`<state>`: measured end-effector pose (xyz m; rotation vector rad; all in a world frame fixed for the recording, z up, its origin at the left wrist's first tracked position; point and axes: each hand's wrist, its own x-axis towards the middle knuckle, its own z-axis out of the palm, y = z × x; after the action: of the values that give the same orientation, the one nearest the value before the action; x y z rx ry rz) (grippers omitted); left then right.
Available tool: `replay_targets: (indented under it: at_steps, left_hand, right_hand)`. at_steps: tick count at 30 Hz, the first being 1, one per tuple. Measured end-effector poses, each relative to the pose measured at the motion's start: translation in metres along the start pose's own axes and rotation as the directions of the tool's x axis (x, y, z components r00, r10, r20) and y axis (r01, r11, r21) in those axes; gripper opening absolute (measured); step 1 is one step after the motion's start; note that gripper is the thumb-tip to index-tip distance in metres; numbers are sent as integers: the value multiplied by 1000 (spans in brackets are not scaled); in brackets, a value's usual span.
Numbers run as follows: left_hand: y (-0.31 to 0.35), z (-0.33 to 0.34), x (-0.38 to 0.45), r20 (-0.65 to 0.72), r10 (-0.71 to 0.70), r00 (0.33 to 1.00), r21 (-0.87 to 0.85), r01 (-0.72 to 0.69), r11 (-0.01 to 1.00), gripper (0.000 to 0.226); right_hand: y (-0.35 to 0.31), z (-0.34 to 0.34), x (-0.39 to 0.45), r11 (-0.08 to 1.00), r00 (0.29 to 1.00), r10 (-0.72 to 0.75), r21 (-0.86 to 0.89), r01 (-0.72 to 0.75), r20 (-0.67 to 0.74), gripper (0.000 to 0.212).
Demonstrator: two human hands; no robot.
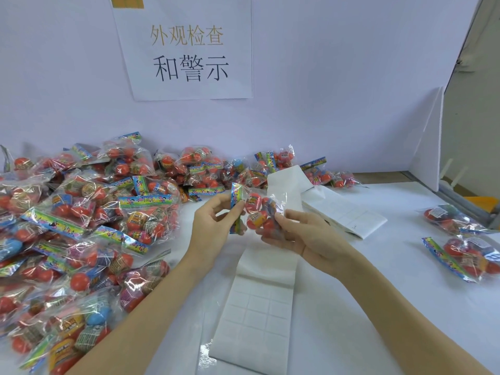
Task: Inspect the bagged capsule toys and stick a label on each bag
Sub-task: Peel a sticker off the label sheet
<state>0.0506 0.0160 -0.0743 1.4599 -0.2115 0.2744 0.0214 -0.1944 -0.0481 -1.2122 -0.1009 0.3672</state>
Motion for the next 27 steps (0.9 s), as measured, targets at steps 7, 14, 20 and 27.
replay_targets:
  at_steps: [7, 14, 20, 27]
  left_hand:
    - [-2, 6, 1, -104, -17, 994, 37, 21, 999, 3]
    - [-2, 4, 0, -24, -66, 998, 116, 68, 991, 12]
    - [4, 3, -2, 169, -193, 967, -7, 197, 980, 35]
    - [2, 0, 2, 148, -135, 980, -68, 147, 987, 18]
  right_hand:
    - [0, -1, 2, 996, 995, -76, -60, 72, -69, 27]
    - [1, -5, 4, 977, 973, -134, -186, 99, -186, 38]
    - [0, 0, -1, 895, 976, -201, -421, 149, -83, 31]
    - [2, 3, -2, 857, 950, -277, -484, 176, -145, 34]
